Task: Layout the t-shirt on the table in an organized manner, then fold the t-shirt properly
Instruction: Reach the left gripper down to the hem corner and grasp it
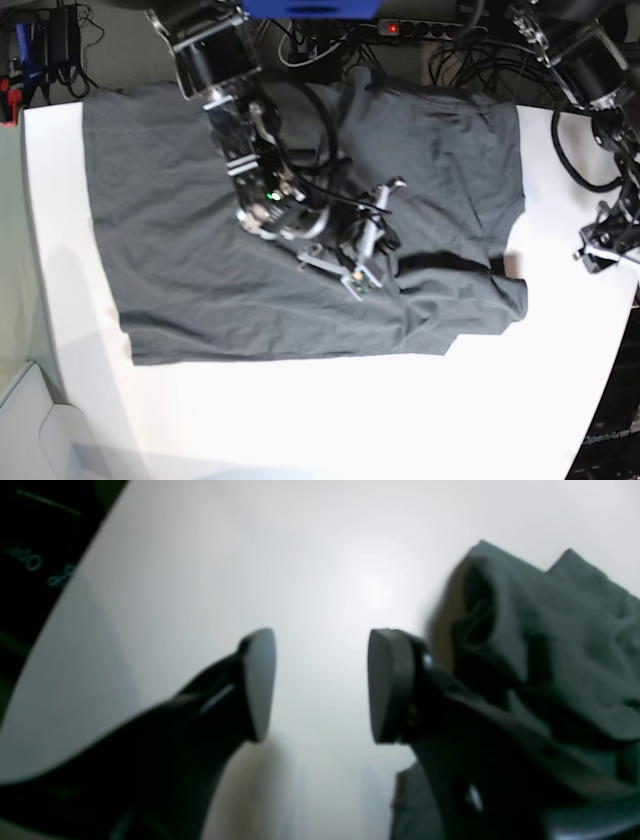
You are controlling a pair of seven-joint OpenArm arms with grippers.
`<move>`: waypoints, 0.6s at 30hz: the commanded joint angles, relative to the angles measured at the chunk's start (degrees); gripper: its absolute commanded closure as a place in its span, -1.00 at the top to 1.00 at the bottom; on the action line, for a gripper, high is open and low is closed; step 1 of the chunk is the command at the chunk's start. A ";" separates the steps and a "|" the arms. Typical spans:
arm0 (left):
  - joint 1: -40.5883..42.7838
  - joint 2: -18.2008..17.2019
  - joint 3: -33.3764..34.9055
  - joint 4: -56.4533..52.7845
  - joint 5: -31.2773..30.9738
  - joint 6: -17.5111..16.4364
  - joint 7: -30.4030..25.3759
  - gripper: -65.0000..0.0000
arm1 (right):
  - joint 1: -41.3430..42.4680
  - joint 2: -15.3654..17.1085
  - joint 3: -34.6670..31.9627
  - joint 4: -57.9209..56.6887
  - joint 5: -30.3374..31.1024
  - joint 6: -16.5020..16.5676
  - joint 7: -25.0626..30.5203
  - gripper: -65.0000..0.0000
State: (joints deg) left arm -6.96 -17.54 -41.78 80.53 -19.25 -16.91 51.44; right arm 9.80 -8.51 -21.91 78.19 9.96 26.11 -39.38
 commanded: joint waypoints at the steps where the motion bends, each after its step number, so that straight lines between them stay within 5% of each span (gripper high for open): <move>1: -0.73 -1.14 -0.11 1.71 -0.32 -0.10 -1.20 -0.09 | 1.85 -0.49 -0.02 -1.58 0.64 0.40 1.00 -0.93; 9: 1.64 -0.88 -0.11 2.06 -0.58 -0.10 -1.37 -0.08 | 4.22 -0.49 -0.11 -17.49 0.55 0.40 7.51 -0.94; 18: -5.48 -0.88 3.32 2.59 -0.58 0.25 -1.11 -0.08 | -2.55 1.88 -0.20 -18.28 0.46 0.31 7.68 -1.00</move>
State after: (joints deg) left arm -11.38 -17.45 -38.39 82.08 -19.11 -16.49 51.42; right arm 7.55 -7.14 -22.02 60.29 14.35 27.83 -25.87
